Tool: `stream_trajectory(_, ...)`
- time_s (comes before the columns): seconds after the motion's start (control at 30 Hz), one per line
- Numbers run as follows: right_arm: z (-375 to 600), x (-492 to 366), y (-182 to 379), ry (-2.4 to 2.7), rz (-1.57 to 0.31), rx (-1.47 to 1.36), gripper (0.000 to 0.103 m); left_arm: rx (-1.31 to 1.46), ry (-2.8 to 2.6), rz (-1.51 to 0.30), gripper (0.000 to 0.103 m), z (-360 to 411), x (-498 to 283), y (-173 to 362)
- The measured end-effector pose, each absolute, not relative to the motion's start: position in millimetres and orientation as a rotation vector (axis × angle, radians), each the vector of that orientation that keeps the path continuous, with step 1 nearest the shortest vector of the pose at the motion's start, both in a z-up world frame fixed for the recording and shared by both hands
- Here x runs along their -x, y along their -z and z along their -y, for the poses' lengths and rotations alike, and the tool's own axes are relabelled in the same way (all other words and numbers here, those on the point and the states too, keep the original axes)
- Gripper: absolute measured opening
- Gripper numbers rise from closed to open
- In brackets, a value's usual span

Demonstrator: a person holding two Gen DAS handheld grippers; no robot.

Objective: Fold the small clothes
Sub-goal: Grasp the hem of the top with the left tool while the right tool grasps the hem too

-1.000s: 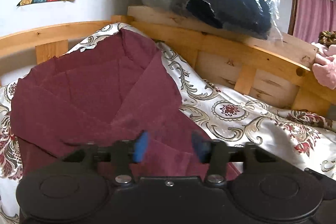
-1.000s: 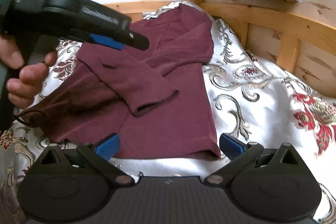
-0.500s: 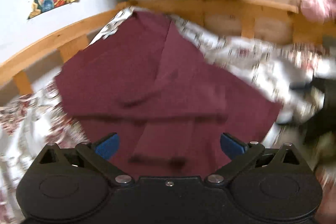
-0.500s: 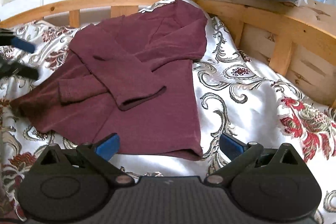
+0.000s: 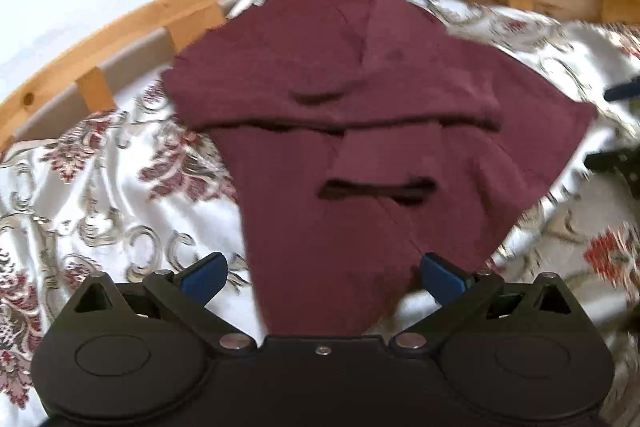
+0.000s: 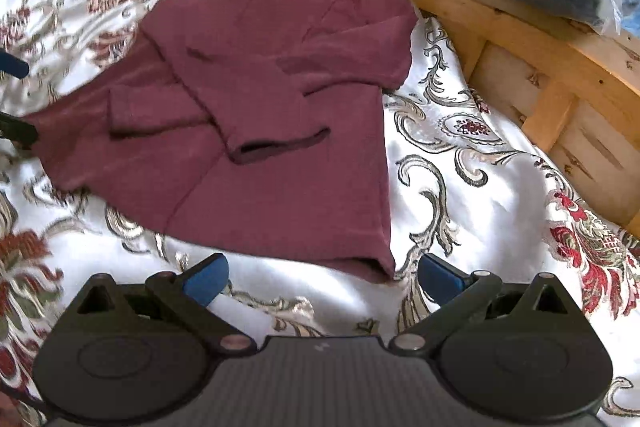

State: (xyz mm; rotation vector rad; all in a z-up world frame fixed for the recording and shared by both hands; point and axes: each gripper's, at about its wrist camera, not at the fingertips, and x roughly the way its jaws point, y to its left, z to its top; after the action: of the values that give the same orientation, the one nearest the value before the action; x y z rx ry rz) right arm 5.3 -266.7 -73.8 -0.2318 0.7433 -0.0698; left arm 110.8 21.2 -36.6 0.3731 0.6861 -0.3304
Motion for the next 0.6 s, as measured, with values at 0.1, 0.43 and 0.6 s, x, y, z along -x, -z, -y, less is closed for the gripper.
stream_trajectory(0.1,264.7,-3.4,77.0,0.085,-0.753,0.272,0.103,-0.442,0.364,-0.695,0.102,-12.2,-105.6,45.5)
stream_trajectory(0.43,258.5,-9.1,81.6,0.112,-0.76,0.414,0.103,-0.697,0.34,-0.642,0.102,11.6,-97.5,67.2)
stream_trajectory(0.6,250.8,-11.2,84.5,0.141,-0.727,0.601,0.103,-0.774,0.298,-0.6,0.103,11.8,-95.9,70.0)
